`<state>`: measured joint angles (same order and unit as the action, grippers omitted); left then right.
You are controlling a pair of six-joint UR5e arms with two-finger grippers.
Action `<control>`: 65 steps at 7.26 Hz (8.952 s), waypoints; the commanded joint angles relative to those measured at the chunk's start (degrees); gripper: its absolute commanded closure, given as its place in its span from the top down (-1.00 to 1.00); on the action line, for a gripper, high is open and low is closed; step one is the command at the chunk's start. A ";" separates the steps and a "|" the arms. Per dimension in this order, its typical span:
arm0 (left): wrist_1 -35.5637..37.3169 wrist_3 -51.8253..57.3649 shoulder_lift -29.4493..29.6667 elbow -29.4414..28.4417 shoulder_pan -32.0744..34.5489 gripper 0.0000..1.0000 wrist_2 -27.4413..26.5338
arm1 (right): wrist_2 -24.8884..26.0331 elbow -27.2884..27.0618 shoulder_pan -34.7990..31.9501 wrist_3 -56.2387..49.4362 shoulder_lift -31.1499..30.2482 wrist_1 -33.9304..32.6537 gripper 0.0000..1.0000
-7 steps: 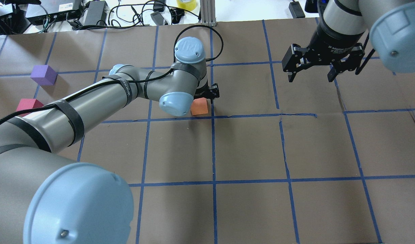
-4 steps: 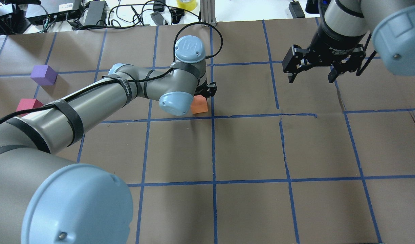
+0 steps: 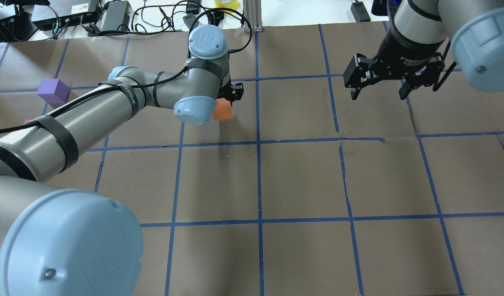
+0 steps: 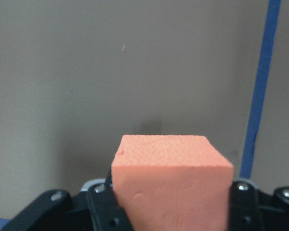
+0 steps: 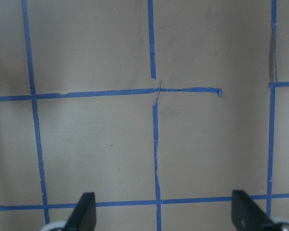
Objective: Arrange blocks in a line
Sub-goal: 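Carry the orange cube with the left gripper toward the pink cube, then lower the orange cube between the pink and purple cubes with the left gripper, then open the left gripper and raise it away from the cubes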
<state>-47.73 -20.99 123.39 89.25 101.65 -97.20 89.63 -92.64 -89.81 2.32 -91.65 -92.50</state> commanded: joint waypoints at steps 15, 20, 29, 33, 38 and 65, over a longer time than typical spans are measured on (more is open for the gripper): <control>-8.25 62.92 1.40 -11.19 -45.84 -1.00 12.73 | 0.72 0.18 0.08 0.49 -1.07 0.48 1.00; -8.43 62.22 5.37 -12.70 -46.19 -1.00 12.03 | 0.81 0.18 0.08 0.49 -0.99 0.39 1.00; -8.61 60.10 7.31 -11.47 -47.07 -1.00 10.89 | 0.81 0.18 0.16 0.49 -0.99 -0.05 1.00; -8.08 60.19 8.18 -9.46 -47.59 -1.00 10.98 | 0.81 0.18 0.16 0.40 -0.99 0.04 1.00; -7.02 60.54 8.19 -9.54 -48.55 -1.00 10.45 | 0.81 0.18 0.25 0.40 -0.99 0.13 1.00; -39.83 59.86 -19.45 -9.62 -46.10 1.00 7.30 | 0.46 0.09 0.25 -5.40 -2.83 0.74 1.00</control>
<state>-79.19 40.76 110.26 79.76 55.35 -88.31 90.26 -92.52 -89.61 -3.14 -94.47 -91.70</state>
